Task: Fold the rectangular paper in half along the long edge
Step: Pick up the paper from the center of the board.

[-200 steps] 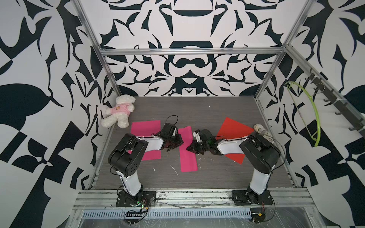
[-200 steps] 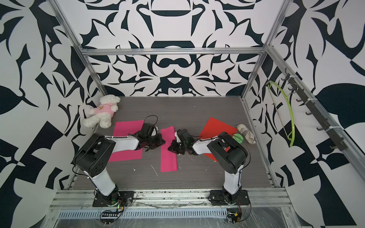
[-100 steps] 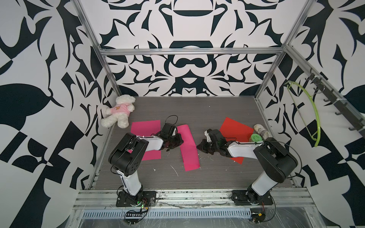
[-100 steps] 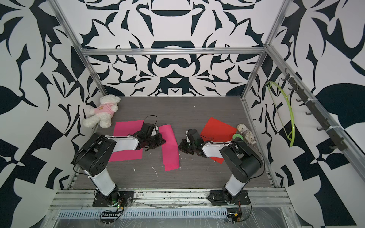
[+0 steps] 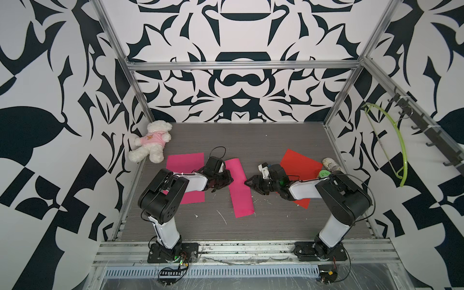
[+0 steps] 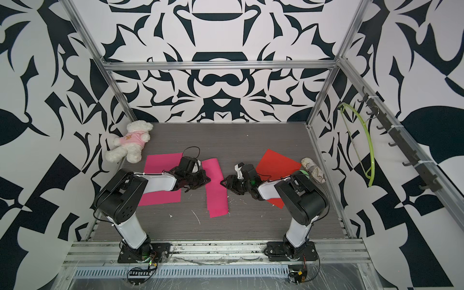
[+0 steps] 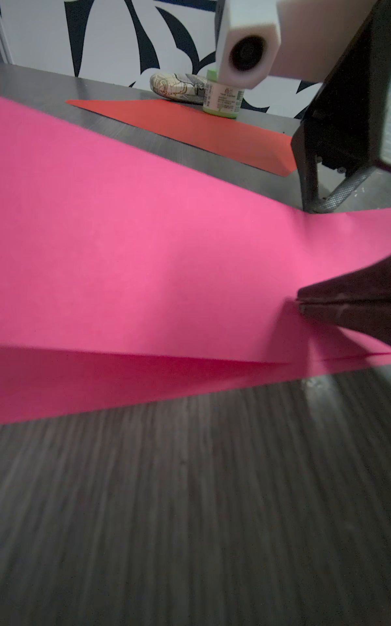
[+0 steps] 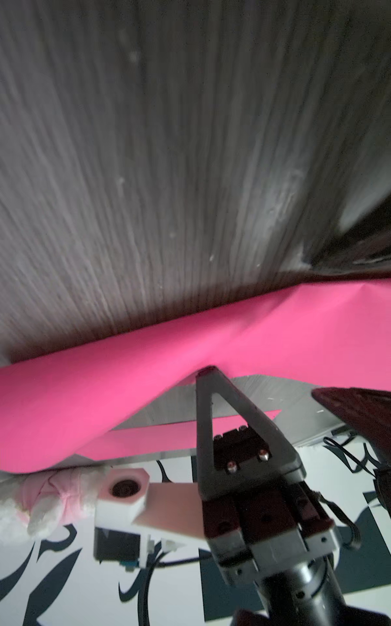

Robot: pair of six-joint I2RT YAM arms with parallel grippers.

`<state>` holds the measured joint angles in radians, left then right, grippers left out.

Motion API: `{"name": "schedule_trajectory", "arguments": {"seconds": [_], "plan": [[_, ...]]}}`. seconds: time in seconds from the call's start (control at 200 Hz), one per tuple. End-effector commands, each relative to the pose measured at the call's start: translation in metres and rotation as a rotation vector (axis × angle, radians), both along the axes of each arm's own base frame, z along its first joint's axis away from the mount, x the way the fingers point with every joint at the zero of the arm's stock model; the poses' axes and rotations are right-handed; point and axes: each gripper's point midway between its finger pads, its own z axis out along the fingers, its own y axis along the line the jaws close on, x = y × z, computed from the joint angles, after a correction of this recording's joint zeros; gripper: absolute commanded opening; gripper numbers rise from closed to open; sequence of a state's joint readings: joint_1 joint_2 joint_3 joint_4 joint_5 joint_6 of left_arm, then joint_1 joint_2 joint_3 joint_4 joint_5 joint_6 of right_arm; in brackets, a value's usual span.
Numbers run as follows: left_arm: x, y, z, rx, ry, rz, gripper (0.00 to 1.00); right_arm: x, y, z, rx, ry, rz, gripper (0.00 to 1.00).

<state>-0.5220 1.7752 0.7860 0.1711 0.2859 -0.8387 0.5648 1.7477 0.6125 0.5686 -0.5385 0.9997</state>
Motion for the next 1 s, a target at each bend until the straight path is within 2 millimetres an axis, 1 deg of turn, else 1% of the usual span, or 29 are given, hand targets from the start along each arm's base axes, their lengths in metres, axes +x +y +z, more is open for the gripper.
{"name": "schedule_trajectory", "arguments": {"seconds": [0.0, 0.09, 0.28, 0.5, 0.58, 0.66, 0.74, 0.83, 0.995], "plan": [[-0.066, 0.060, -0.079, 0.280, 0.291, 0.044, 0.00, -0.013, 0.008, -0.004, 0.064, 0.052, 0.041, 0.57], [-0.067, 0.061, -0.079, 0.282, 0.292, 0.046, 0.00, -0.014, 0.014, -0.003, 0.095, 0.052, 0.055, 0.56], [-0.067, 0.061, -0.078, 0.284, 0.289, 0.047, 0.00, -0.008, 0.024, -0.003, 0.110, 0.042, 0.067, 0.54], [-0.066, 0.061, -0.077, 0.283, 0.285, 0.048, 0.00, -0.004, 0.037, -0.011, 0.096, 0.048, 0.089, 0.45], [-0.067, 0.062, -0.077, 0.285, 0.287, 0.048, 0.00, -0.004, 0.041, -0.017, 0.081, 0.054, 0.095, 0.39], [-0.067, 0.062, -0.077, 0.286, 0.286, 0.048, 0.00, -0.003, 0.043, -0.019, 0.077, 0.054, 0.094, 0.31], [-0.069, 0.064, -0.077, 0.291, 0.286, 0.050, 0.00, -0.002, 0.041, -0.019, 0.067, 0.047, 0.085, 0.19], [-0.069, 0.064, -0.077, 0.292, 0.284, 0.051, 0.00, -0.002, 0.038, -0.020, 0.046, 0.040, 0.080, 0.00], [-0.064, 0.064, -0.071, 0.286, 0.263, 0.063, 0.01, -0.003, 0.036, -0.017, 0.041, 0.004, 0.084, 0.00]]}}
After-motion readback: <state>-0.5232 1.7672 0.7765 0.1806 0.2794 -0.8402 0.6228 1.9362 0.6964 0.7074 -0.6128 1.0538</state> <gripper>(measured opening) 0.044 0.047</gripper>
